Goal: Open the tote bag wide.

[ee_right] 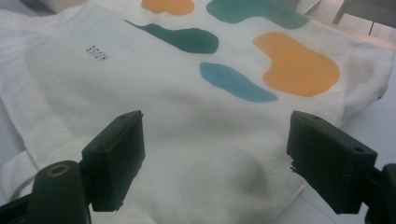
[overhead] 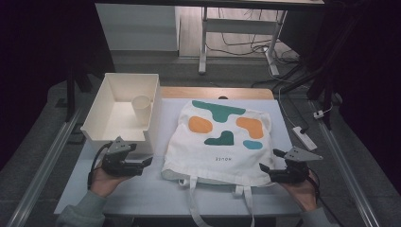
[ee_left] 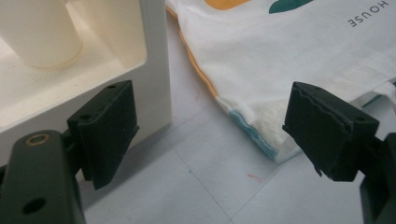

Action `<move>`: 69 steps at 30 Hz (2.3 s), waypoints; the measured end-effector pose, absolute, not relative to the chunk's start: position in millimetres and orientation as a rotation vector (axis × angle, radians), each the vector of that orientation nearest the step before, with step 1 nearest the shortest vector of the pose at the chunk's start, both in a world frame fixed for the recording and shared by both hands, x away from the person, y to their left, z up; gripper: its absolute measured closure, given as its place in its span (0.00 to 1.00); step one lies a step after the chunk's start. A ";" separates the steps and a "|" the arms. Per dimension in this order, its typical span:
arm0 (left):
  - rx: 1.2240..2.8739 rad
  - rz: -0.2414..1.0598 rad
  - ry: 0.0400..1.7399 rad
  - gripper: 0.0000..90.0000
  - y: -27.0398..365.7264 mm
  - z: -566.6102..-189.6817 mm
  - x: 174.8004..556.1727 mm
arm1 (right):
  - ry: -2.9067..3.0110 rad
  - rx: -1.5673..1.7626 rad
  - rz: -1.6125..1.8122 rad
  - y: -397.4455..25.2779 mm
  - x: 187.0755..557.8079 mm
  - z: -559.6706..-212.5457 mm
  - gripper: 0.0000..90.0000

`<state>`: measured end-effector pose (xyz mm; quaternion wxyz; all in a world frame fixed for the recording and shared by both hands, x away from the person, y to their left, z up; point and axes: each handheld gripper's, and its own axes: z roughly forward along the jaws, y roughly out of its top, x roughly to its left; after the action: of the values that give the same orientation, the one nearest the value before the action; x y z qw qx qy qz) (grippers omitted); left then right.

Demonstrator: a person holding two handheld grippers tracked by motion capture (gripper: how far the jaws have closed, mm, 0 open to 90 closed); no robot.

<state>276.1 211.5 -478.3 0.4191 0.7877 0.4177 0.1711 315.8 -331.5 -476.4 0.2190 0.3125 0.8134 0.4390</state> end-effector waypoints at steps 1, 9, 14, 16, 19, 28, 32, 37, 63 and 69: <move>1.978 0.437 1.045 0.19 210.9 -477.9 275.6 | 2.245 0.869 1.225 -332.7 317.5 -476.3 0.22; 1.989 0.468 1.042 0.19 210.4 -478.2 271.1 | 2.247 0.859 1.227 -330.7 320.8 -477.5 0.22; 1.977 0.471 1.032 0.20 210.0 -477.0 267.5 | 2.239 0.860 1.231 -330.0 317.7 -476.3 0.23; 1.981 0.469 1.029 0.20 209.0 -477.6 267.9 | 2.233 0.854 1.225 -329.8 315.5 -475.7 0.23; 1.990 0.467 1.025 0.20 207.9 -479.1 268.1 | 2.234 0.857 1.226 -329.8 316.1 -476.4 0.23; 1.991 0.437 0.982 0.20 204.2 -476.6 268.2 | 2.226 0.848 1.233 -327.9 313.8 -475.5 0.23; 1.998 0.425 0.969 0.21 201.9 -475.6 267.1 | 2.228 0.849 1.230 -328.1 312.5 -476.4 0.23; 2.000 0.385 0.906 0.22 193.3 -470.5 260.4 | 2.226 0.840 1.234 -326.9 311.1 -475.8 0.23; 2.149 0.361 0.727 0.24 135.7 -472.8 262.4 | 2.236 0.820 1.277 -317.4 310.7 -475.4 0.24; 2.182 0.352 0.705 0.24 120.7 -476.3 274.2 | 2.251 0.818 1.265 -314.3 310.4 -476.4 0.24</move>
<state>274.2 120.7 -476.3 0.3995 0.8622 0.2786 0.1392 310.4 -314.3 -476.4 0.2148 0.2949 0.8116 0.4563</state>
